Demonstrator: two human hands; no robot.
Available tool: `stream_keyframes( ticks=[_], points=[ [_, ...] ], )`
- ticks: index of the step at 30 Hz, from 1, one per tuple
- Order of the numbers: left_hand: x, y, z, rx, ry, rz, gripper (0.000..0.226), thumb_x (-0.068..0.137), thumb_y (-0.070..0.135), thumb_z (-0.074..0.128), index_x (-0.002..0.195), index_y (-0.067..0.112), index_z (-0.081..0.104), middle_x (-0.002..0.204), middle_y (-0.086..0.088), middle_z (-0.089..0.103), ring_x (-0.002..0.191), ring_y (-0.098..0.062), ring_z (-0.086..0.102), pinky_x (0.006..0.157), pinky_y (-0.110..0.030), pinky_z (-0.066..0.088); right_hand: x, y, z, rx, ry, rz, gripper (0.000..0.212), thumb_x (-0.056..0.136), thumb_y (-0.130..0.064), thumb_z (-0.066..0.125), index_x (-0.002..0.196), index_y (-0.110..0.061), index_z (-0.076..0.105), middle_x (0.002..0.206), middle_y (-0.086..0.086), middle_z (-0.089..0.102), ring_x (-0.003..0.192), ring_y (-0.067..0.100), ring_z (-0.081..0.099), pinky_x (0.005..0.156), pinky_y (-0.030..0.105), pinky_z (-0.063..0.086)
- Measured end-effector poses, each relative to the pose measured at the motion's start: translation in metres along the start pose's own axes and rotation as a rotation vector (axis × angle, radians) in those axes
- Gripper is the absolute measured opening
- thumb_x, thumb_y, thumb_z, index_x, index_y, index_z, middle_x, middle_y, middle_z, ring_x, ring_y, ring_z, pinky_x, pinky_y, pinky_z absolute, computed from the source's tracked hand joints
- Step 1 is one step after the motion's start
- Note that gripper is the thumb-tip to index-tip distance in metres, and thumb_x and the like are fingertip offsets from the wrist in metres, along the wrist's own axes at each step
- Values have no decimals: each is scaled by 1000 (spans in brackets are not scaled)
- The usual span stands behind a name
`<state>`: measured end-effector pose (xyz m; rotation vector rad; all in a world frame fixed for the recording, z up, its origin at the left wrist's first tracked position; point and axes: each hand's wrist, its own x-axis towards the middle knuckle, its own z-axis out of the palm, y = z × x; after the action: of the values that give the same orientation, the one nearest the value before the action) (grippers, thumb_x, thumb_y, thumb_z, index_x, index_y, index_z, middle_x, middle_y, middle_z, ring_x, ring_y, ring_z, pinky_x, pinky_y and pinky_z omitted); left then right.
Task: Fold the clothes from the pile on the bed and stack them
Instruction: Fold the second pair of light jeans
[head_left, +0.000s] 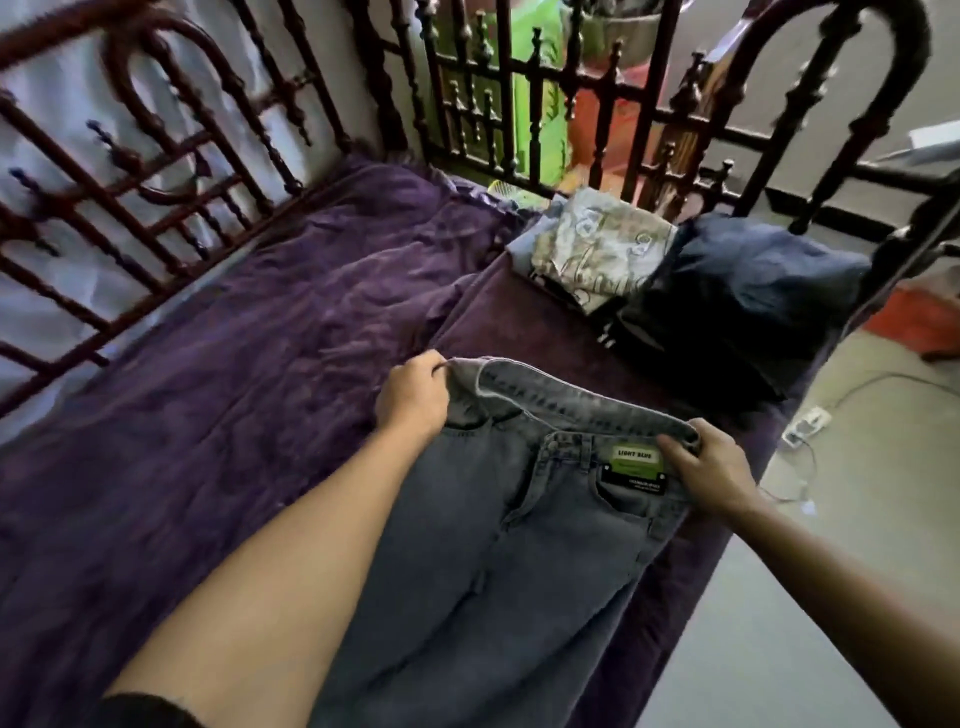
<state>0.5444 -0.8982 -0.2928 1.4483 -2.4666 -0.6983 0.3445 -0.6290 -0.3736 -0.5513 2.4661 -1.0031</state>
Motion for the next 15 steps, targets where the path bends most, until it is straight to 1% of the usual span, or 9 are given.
stream_keyframes(
  ticks=[2, 3, 5, 7, 8, 10, 12, 14, 15],
  points=[
    [22, 18, 41, -35, -33, -9, 17, 94, 23, 48, 94, 18, 64, 97, -16, 68, 90, -38, 60, 63, -35, 39, 37, 26, 3, -39, 19, 76, 19, 87, -43, 62, 85, -25, 57, 82, 0, 65, 83, 26, 61, 72, 41, 50],
    [32, 25, 58, -71, -52, -4, 17, 95, 22, 49, 94, 17, 65, 96, -15, 69, 90, -36, 60, 64, -35, 39, 53, 36, 6, -58, 27, 113, 20, 87, -44, 61, 89, -25, 58, 86, 2, 66, 86, 28, 62, 74, 42, 50],
    [49, 33, 88, -145, -97, -8, 19, 95, 19, 49, 102, 15, 66, 101, -13, 68, 95, -32, 60, 75, -35, 44, 80, 56, 14, -136, 16, 183, 23, 87, -45, 60, 97, -24, 59, 95, 8, 67, 92, 33, 61, 77, 42, 49],
    [59, 27, 106, -186, -147, -43, 26, 95, 17, 49, 118, 14, 61, 113, -13, 63, 101, -30, 59, 87, -34, 45, 98, 71, 24, -252, -63, 236, 27, 88, -43, 58, 106, -23, 60, 105, 12, 67, 99, 35, 61, 79, 40, 48],
    [60, 17, 111, -193, -167, -62, 30, 95, 15, 50, 124, 14, 58, 116, -14, 60, 103, -31, 58, 91, -35, 45, 104, 76, 30, -316, -128, 253, 29, 88, -40, 58, 111, -22, 60, 110, 13, 66, 102, 35, 60, 81, 40, 48],
    [52, -14, 112, -187, -192, -130, 33, 94, 13, 52, 127, 12, 55, 117, -16, 58, 104, -33, 58, 92, -37, 44, 108, 79, 44, -479, -267, 264, 38, 88, -35, 56, 124, -23, 54, 119, 14, 63, 108, 35, 58, 82, 39, 47],
    [33, -54, 106, -148, -206, -241, 32, 93, 12, 54, 125, 11, 56, 113, -16, 61, 103, -34, 58, 91, -39, 45, 109, 71, 60, -686, -321, 199, 46, 89, -35, 54, 132, -22, 45, 125, 14, 55, 113, 36, 52, 83, 40, 45],
    [8, -98, 98, -87, -219, -356, 27, 91, 11, 55, 117, 10, 60, 106, -17, 66, 102, -35, 60, 87, -40, 47, 111, 52, 81, -835, -330, 22, 47, 89, -34, 52, 133, -21, 43, 129, 12, 48, 118, 34, 44, 88, 42, 43],
    [-6, -120, 95, -55, -234, -411, 24, 90, 11, 56, 113, 9, 62, 105, -17, 67, 102, -35, 61, 85, -39, 47, 113, 39, 95, -862, -352, -72, 46, 89, -32, 53, 133, -22, 44, 131, 10, 46, 119, 32, 42, 89, 42, 43]
  ],
)
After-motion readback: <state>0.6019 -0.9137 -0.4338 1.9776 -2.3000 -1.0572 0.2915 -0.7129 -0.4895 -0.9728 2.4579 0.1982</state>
